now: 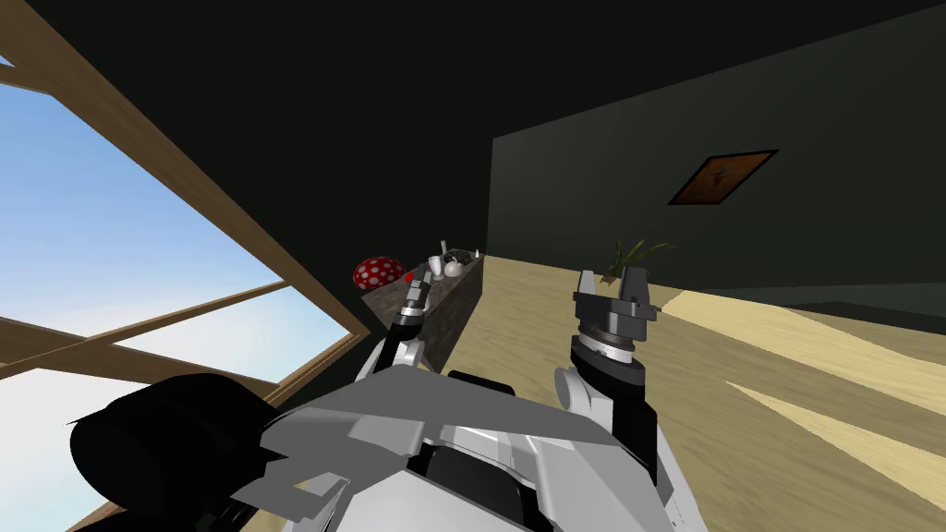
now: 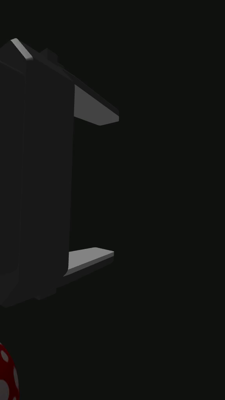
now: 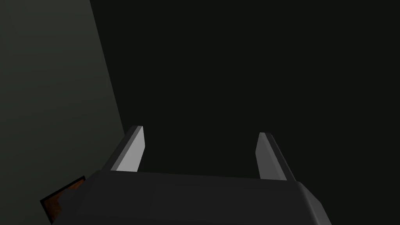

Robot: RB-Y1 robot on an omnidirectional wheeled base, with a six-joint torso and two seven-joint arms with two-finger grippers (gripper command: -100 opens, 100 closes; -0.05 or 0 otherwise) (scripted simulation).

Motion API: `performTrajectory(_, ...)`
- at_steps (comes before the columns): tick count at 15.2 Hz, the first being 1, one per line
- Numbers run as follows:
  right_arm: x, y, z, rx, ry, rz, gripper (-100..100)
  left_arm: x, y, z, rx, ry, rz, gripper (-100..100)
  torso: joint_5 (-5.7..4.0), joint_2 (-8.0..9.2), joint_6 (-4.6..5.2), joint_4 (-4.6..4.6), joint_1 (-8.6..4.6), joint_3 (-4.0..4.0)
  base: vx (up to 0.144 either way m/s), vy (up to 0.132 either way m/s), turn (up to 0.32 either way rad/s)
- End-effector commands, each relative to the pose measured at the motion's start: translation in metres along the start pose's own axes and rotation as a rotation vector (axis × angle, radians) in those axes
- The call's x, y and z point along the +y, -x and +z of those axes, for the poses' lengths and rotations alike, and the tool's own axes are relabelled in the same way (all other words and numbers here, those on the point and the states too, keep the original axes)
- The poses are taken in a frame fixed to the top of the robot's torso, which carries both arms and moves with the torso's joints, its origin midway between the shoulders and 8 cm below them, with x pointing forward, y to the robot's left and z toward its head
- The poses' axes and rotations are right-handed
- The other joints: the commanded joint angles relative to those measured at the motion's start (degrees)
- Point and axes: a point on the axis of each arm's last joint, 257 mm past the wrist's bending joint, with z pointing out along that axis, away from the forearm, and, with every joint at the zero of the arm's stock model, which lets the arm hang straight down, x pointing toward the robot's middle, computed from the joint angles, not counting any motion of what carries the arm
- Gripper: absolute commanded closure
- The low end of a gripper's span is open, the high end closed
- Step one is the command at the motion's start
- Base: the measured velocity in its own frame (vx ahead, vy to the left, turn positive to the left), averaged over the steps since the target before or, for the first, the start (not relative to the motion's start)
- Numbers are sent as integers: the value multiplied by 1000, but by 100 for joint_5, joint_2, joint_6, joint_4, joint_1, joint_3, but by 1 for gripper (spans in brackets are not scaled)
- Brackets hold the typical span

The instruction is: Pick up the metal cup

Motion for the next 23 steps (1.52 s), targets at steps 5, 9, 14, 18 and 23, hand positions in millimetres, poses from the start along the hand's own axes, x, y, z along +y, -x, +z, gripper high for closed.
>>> performTrajectory(5,0,0,0,0,0,0,0,22,3,6,62,72,-7,-100,2,-3,0,-1,8,-2,4,11,-17)
performTrajectory(9,0,0,0,0,0,0,0,37,5,10,89,126,-19,-100,2,0,0,0,8,0,-3,13,-18)
performTrajectory(14,0,0,0,0,0,0,0,54,8,14,117,189,-37,-100,1,2,0,0,6,1,-7,9,-16)
performTrajectory(18,0,0,0,0,0,0,0,71,8,14,137,254,-45,-100,1,3,0,1,6,2,-9,8,-18)
performTrajectory(23,0,0,0,0,0,0,0,87,11,18,167,321,-68,-100,1,4,0,1,4,2,-10,6,-17)
